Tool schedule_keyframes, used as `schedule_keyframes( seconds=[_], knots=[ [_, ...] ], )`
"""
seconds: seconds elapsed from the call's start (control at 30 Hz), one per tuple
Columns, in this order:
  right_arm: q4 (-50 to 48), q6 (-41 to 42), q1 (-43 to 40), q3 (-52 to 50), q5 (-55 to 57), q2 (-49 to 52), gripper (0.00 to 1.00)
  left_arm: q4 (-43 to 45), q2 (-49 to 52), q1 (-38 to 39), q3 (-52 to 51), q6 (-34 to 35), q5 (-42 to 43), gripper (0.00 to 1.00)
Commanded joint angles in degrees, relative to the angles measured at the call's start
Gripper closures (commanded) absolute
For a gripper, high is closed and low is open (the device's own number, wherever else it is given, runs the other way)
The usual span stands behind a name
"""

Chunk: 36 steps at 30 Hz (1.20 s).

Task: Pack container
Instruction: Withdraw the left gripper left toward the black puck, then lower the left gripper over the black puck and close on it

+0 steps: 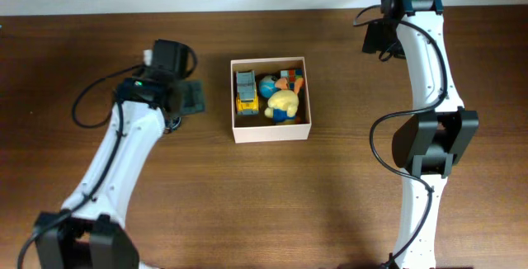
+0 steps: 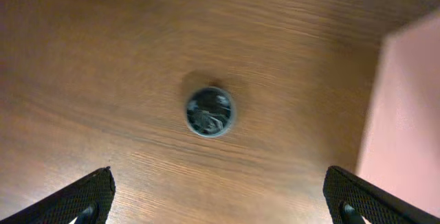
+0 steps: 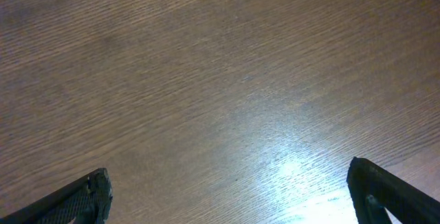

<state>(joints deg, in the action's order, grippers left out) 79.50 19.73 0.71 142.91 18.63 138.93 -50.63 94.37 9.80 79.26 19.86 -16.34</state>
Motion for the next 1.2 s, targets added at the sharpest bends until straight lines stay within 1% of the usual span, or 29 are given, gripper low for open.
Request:
schedule_keyframes(
  seconds=[0.0, 0.17, 0.43, 0.67, 1.17],
  knots=[
    [0.0, 0.9, -0.4, -0.2, 0.9, 0.3, 0.01, 1.3, 2.9, -3.1, -0.5, 4.3, 0.0, 0.01],
    [0.0, 0.9, -0.4, -0.2, 0.9, 0.3, 0.01, 3.1, 6.8, -5.3, -0.5, 4.3, 0.1, 0.01],
    [0.0, 0.9, -0.4, -0.2, 0.9, 0.3, 0.01, 4.1, 12.5, -5.3, -0.5, 4.6, 3.3, 0.01],
    [0.0, 0.9, -0.4, -0.2, 0.9, 0.3, 0.01, 3.7, 14.5, -5.3, -0.5, 4.6, 5.2, 0.01],
    [0.0, 0.9, -0.4, -0.2, 0.9, 0.3, 0.01, 3.8, 19.8, -6.0, -0.5, 4.5, 5.0, 0.01]
  ],
)
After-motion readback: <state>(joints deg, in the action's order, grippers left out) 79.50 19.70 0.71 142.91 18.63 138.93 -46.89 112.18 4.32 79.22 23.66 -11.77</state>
